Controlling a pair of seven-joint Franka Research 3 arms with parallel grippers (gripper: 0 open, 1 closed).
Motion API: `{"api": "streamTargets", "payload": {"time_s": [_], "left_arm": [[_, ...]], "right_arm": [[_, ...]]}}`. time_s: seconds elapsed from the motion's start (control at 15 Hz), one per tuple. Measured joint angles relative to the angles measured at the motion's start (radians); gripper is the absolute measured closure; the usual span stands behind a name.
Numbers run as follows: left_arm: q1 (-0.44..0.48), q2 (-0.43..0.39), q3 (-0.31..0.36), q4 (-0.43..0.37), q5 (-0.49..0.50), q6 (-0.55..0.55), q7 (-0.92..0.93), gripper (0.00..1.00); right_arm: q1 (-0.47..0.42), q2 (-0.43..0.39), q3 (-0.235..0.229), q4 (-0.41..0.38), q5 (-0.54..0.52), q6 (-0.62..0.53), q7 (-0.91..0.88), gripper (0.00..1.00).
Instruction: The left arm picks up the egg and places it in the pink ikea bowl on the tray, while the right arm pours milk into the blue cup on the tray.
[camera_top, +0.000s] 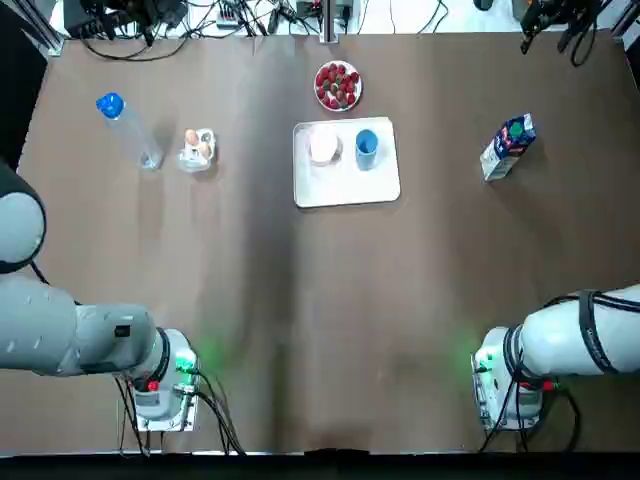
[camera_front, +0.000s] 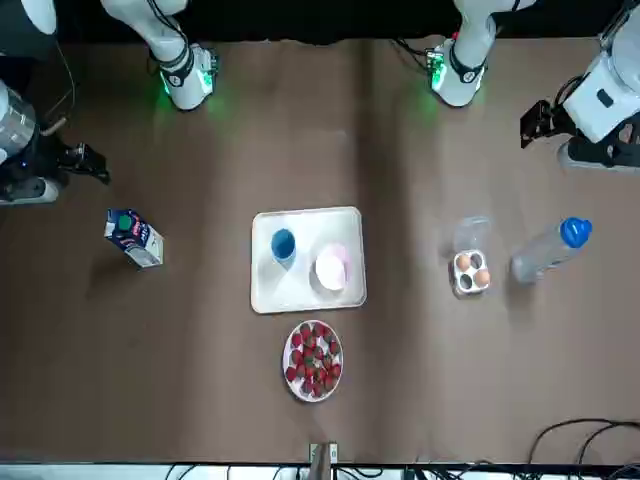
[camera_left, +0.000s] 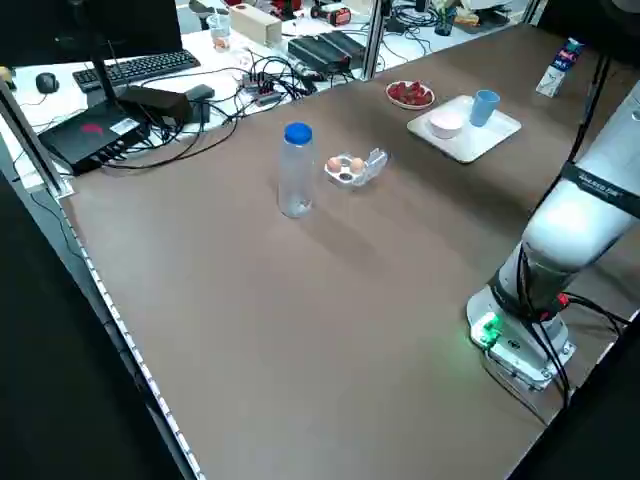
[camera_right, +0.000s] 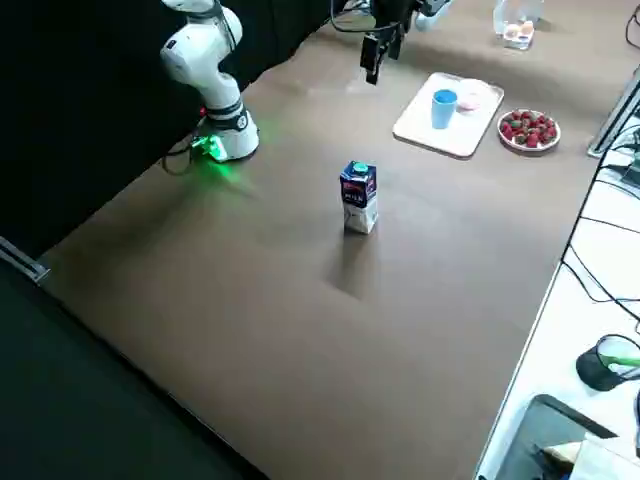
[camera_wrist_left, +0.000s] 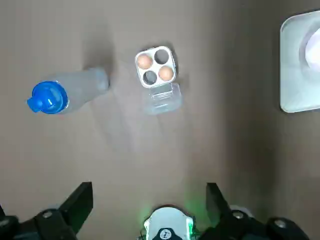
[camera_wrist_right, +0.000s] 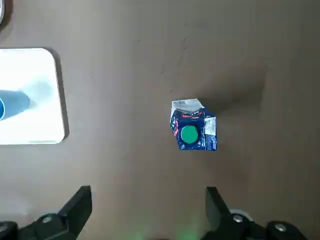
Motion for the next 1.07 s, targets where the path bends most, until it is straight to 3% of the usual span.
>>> {"api": "streamTargets", "payload": {"time_s": [0.6, 0.93, 1.0, 1.07], "left_arm": [[0.006, 0.026, 0.0, -0.014, 0.011, 0.019, -0.005, 0.0], [0.019, 0.131, 0.0, -0.108, 0.011, 0.214, -0.007, 0.0], [0.02, 0.145, 0.0, -0.15, 0.011, 0.272, -0.007, 0.0], [0.024, 0.173, 0.0, -0.239, 0.011, 0.398, -0.007, 0.0]], "right_arm": [[0.0, 0.0, -0.003, 0.0, 0.0, 0.0, -0.135, 0.0], [-0.054, 0.013, -0.007, 0.0, 0.016, 0.002, -0.406, 0.0], [-0.075, 0.022, -0.007, 0.0, 0.03, 0.005, -0.463, 0.0], [-0.128, 0.047, -0.007, 0.001, 0.097, 0.012, -0.573, 0.0]]}}
